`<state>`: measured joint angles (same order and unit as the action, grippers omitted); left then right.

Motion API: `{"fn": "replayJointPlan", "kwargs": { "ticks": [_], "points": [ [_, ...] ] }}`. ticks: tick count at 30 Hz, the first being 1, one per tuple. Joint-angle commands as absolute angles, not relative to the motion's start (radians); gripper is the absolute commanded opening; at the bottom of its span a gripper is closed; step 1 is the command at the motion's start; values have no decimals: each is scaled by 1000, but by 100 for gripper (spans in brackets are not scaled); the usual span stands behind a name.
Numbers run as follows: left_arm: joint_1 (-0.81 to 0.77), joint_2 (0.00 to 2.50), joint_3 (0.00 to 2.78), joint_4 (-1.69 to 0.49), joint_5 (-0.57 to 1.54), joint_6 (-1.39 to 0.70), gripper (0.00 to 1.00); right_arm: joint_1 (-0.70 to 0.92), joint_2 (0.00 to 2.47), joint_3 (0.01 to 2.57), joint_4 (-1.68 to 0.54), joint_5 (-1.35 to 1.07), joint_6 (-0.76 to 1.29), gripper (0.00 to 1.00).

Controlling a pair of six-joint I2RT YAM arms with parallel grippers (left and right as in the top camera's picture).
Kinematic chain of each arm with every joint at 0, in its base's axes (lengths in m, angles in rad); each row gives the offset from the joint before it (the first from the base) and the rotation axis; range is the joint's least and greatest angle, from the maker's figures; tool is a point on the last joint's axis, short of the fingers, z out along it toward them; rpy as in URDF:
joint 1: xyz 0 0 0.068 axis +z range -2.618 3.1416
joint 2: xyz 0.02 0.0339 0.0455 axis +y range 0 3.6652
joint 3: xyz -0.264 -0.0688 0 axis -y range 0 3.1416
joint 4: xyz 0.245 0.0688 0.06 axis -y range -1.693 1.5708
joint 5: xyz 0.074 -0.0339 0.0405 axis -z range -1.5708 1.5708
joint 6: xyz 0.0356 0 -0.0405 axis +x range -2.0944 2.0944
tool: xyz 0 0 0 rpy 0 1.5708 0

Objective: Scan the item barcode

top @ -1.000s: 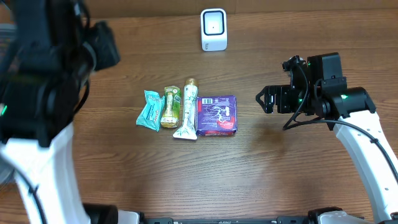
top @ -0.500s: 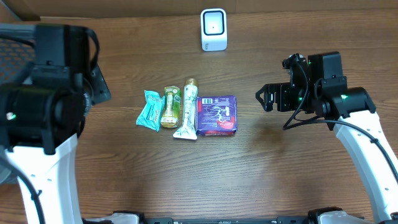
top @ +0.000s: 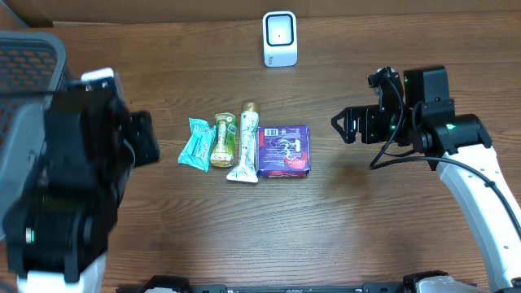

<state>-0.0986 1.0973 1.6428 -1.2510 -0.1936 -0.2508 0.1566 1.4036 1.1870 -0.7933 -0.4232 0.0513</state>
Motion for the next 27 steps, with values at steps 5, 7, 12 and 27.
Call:
{"fn": "replayJointPlan", "kwargs": {
  "ticks": [5, 7, 12, 27],
  "points": [
    [-105, 1061, 1483, -1220, -138, -198, 100, 154, 1460, 1182, -775, -477, 202, 100],
    [-105, 1083, 1471, -1222, -137, -198, 100, 158, 1495, 1182, -773, -511, 218, 100],
    [-105, 1154, 1468, -1222, -136, -199, 100, 158, 1579, 1182, -772, -617, 218, 100],
    [-105, 1413, 1468, -1221, -137, -198, 100, 158, 1697, 1182, -805, -679, 218, 100]
  ]
}}
